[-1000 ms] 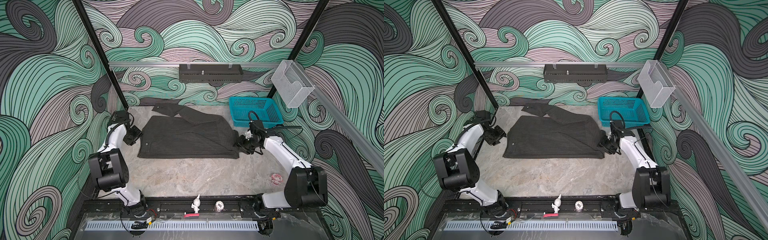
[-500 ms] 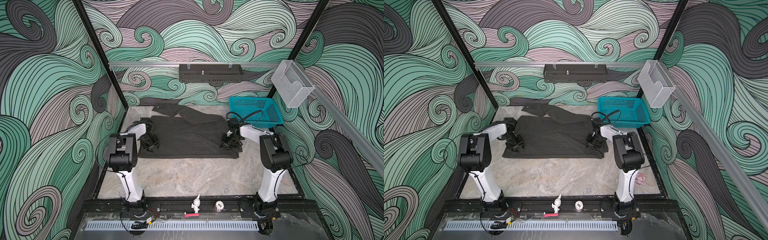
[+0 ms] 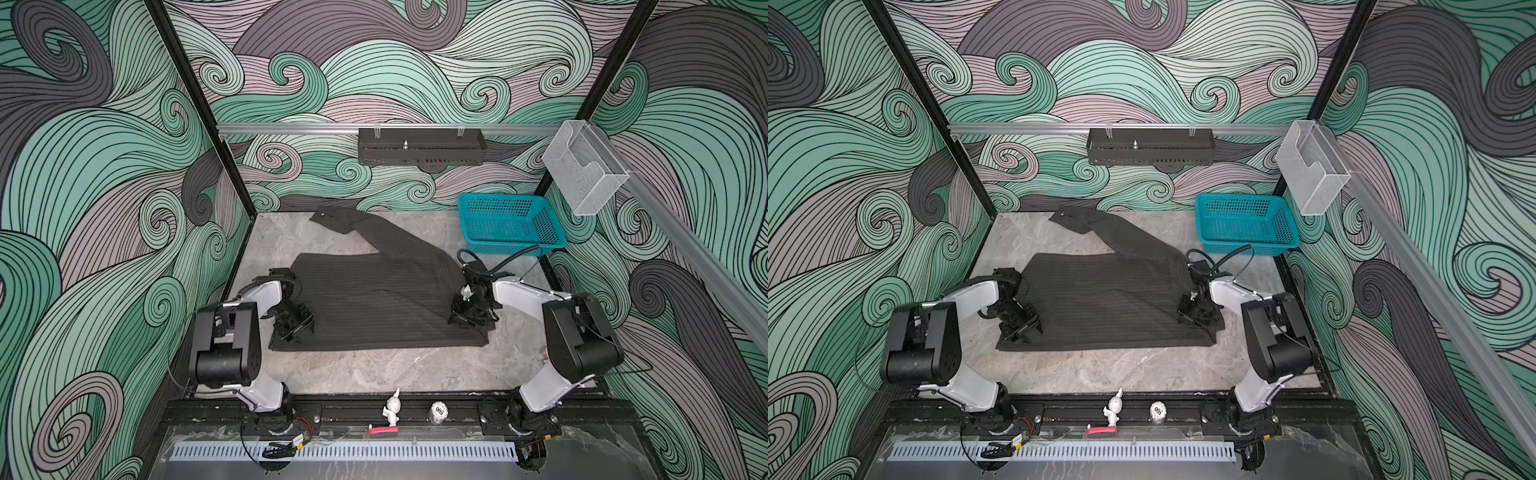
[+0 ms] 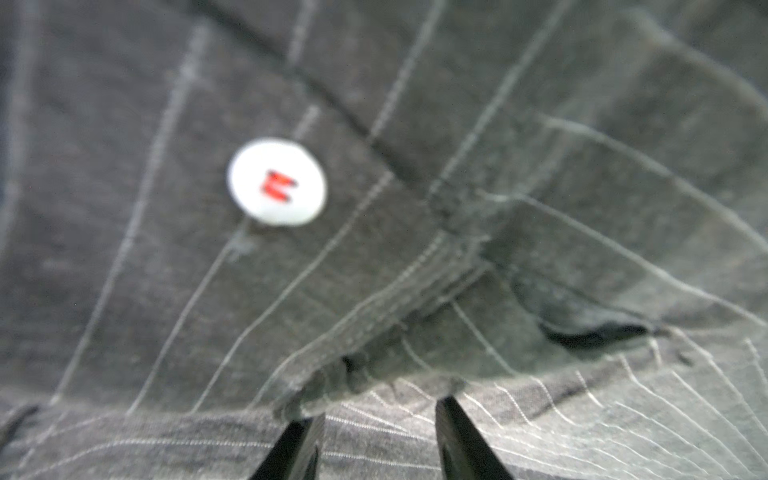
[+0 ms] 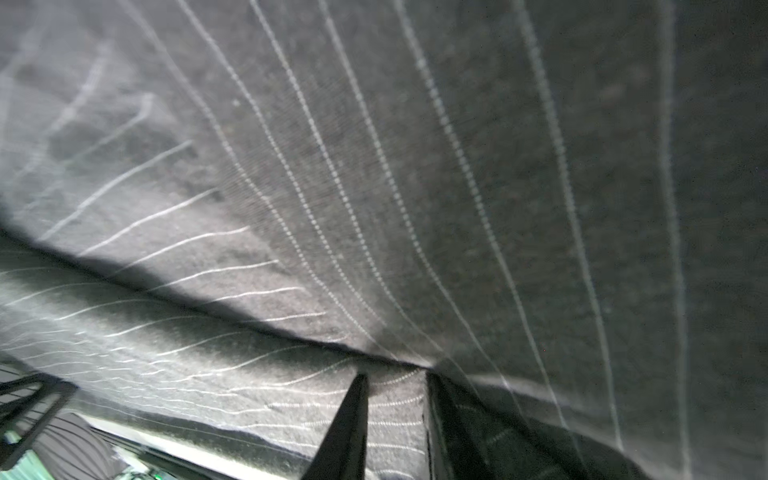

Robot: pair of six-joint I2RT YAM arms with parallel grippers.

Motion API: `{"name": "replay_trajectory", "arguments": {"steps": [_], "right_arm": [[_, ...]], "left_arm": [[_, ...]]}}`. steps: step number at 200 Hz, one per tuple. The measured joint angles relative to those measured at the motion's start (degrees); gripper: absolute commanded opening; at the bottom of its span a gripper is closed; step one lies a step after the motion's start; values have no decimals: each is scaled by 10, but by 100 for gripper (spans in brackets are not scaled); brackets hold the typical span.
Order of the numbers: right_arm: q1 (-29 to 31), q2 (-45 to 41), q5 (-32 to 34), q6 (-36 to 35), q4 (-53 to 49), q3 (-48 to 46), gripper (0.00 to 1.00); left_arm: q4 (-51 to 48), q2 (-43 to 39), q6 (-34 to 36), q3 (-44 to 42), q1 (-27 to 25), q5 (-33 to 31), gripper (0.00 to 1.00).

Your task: Fold and stack the long sleeve shirts

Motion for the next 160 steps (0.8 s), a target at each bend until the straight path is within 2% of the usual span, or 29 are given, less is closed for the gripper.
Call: {"name": "replay_trajectory", "arguments": {"steps": [31,52,74,110,138,160], "right_arm": [[1,-73,24,-4,-65,-11,31],[0,-103,43,-6,-98,40,33],[0,-94,58,-11,-103,116,33],[0,-1,63,-15,-87,198,33],[0,72,61,-14,-62,193,33],[0,98,59,-14,-42,168,33]], "left_arm": [[-38,-79,-11,10,-9,2,52],[-65,-98,-10,83,-10,-2,54],[-64,-94,-6,160,-10,-3,54],[-54,-8,-4,232,-10,-3,53],[-37,73,-4,215,-9,-3,53],[-23,102,-2,177,1,-1,53]]}}
